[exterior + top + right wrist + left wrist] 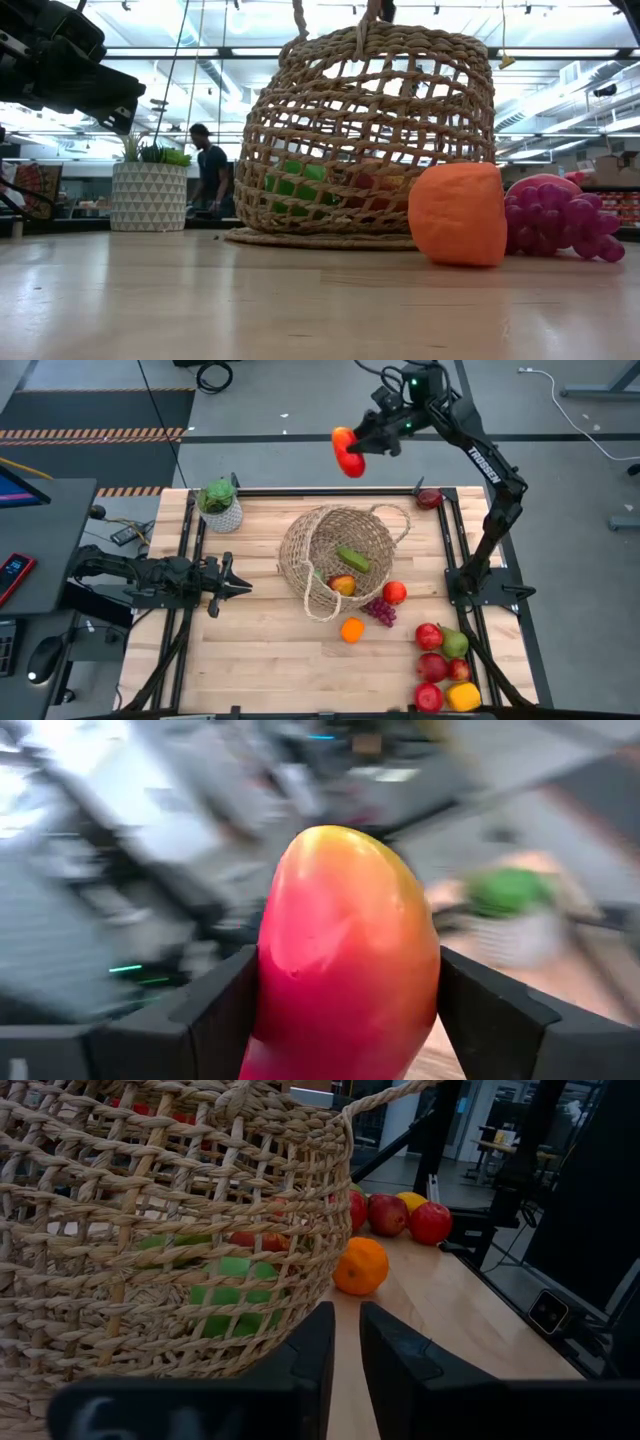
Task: Build produce basket
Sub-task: Put the red mango into the woven basket
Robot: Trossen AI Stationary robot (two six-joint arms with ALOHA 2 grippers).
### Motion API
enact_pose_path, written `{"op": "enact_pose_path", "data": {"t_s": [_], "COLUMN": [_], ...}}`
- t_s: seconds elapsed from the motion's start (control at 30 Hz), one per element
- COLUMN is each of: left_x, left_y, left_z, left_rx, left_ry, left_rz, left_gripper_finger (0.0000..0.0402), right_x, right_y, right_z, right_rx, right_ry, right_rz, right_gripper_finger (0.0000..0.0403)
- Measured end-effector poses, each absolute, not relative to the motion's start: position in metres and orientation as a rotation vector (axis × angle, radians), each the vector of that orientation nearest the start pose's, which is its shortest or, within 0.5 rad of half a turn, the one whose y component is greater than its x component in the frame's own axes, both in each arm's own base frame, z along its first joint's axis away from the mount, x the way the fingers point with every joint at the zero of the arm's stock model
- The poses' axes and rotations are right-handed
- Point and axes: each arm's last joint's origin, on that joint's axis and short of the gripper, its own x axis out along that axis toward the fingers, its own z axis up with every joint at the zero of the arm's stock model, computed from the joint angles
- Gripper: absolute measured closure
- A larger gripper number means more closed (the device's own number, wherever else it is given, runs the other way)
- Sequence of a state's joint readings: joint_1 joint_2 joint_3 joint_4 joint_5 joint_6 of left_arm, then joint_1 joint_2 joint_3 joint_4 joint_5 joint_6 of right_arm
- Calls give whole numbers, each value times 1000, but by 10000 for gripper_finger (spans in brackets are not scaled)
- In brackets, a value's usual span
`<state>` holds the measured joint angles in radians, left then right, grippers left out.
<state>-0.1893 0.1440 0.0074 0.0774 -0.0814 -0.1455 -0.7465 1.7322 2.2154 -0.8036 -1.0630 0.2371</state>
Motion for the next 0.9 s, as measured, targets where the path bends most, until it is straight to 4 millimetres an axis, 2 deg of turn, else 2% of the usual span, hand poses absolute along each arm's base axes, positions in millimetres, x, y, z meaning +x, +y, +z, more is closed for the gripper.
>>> {"op": "enact_pose_path", "data": {"t_s": [0.23, 0.3, 0.6, 0.9], "left_x": [105, 105, 105, 105], "left_y": [-18, -18, -18, -18], "left_z": [162, 162, 162, 162], "left_rx": [-137, -137, -137, -137], "left_ry": [66, 66, 67, 67], "left_rz": [-103, -103, -103, -103], "left_gripper_finger": [339, 339, 345, 339], "right_x": [269, 272, 285, 309], "right_y": [-182, -175, -156, -123], "right_z": [519, 520, 519, 517], "right_rx": [531, 523, 546, 398], "right_ry": [228, 235, 266, 213], "right_rz": [671, 732, 779, 609], "right_gripper_finger": [121, 121, 121, 120]}}
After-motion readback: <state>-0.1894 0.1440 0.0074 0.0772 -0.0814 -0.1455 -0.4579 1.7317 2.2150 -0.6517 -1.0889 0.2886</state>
